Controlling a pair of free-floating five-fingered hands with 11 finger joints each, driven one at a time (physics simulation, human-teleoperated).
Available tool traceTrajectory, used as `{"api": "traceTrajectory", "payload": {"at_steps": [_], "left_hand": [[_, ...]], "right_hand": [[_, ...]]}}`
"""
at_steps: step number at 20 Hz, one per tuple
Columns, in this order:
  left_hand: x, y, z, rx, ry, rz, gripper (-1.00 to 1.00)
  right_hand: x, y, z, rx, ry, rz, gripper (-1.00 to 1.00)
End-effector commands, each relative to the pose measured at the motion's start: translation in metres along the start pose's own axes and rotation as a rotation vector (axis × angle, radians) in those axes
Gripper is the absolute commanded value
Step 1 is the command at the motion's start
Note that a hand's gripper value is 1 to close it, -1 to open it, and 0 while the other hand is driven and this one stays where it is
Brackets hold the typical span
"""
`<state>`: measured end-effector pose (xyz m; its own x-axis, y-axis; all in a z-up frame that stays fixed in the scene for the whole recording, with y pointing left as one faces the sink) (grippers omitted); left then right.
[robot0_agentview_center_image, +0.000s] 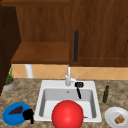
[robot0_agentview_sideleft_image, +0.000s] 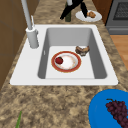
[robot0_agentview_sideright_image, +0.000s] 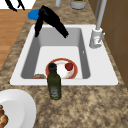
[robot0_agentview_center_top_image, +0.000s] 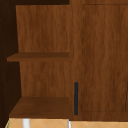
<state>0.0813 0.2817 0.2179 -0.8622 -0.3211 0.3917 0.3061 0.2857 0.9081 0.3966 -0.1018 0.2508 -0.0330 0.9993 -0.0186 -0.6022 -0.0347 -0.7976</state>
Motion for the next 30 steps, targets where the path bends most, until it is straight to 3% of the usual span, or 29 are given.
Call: {"api": "traceTrajectory", "payload": {"at_steps": [1, 9, 11, 15, 30], "left_hand": [[0.0, 0.0, 0.0, 0.0, 0.0, 0.0, 0.0], [0.0, 0.0, 0.0, 0.0, 0.0, 0.0, 0.0], [0.0, 0.0, 0.0, 0.0, 0.0, 0.0, 0.0], [0.0, 0.0, 0.0, 0.0, 0.0, 0.0, 0.0], [0.0, 0.0, 0.0, 0.0, 0.0, 0.0, 0.0]], "right_hand": [[-0.001, 0.01, 0.01, -0.09, -0.058, -0.053, -1.0], [0.001, 0.034, 0.042, -0.272, -0.063, -0.081, -1.0], [0.004, 0.026, 0.043, -0.303, -0.018, -0.121, -1.0], [0.008, 0.021, 0.054, -0.298, 0.029, -0.143, -1.0], [0.014, 0.013, 0.106, -0.332, 0.074, -0.264, -1.0]]}}
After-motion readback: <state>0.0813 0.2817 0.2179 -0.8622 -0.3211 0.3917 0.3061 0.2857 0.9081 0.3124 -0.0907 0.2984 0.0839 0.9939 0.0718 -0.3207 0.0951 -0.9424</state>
